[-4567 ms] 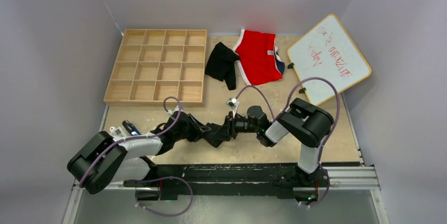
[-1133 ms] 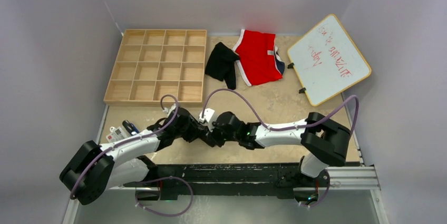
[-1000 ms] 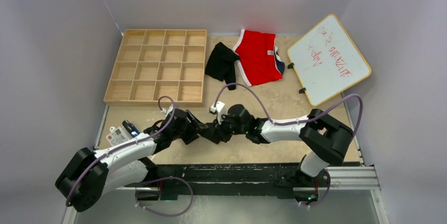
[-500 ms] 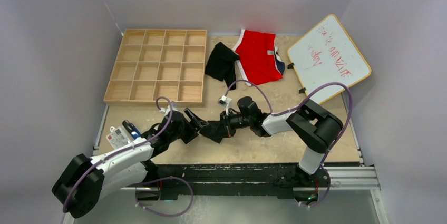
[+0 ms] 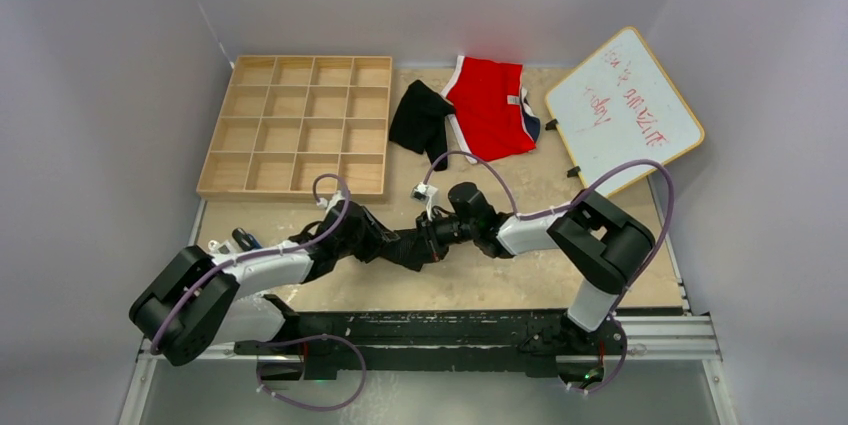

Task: Roll the underwear
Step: Roll the underwear to the center of the board.

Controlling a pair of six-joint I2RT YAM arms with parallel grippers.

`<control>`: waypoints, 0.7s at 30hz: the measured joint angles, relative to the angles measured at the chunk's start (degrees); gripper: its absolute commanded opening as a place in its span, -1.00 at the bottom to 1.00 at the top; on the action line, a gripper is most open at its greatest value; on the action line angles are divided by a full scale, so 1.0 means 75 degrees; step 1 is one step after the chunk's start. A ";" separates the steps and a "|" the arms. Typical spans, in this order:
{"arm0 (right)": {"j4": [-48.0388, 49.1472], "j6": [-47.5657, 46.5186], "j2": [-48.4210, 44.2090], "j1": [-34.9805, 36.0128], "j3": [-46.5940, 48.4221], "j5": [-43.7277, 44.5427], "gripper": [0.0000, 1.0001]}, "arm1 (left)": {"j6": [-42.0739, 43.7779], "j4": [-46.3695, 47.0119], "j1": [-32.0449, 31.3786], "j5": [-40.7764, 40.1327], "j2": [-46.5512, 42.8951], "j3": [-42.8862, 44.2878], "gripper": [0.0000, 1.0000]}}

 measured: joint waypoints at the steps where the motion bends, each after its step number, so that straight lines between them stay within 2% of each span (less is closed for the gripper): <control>1: -0.0032 -0.0035 -0.0035 0.0000 0.0003 0.0003 -0.56 | 0.0009 -0.0009 0.0000 0.0000 0.0041 0.0012 -0.36; 8: -0.0810 -0.0699 -0.0845 0.0006 0.0047 0.0242 -0.07 | 0.0012 -0.0082 0.0000 0.0000 0.0137 0.0050 -0.52; 13: -0.1647 -0.1833 -0.1926 0.0210 0.0105 0.0930 0.16 | 0.0044 -0.0283 0.0000 0.0000 0.0274 0.0242 -0.55; 15: -0.1920 -0.2518 -0.2270 0.0443 0.0160 0.1443 0.37 | 0.0058 -0.0318 0.0000 0.0003 0.0306 0.0280 -0.56; 21: -0.2352 -0.4744 -0.2308 0.1620 0.0216 0.3159 0.42 | 0.0099 -0.0367 0.0000 0.0041 0.0402 0.0376 -0.57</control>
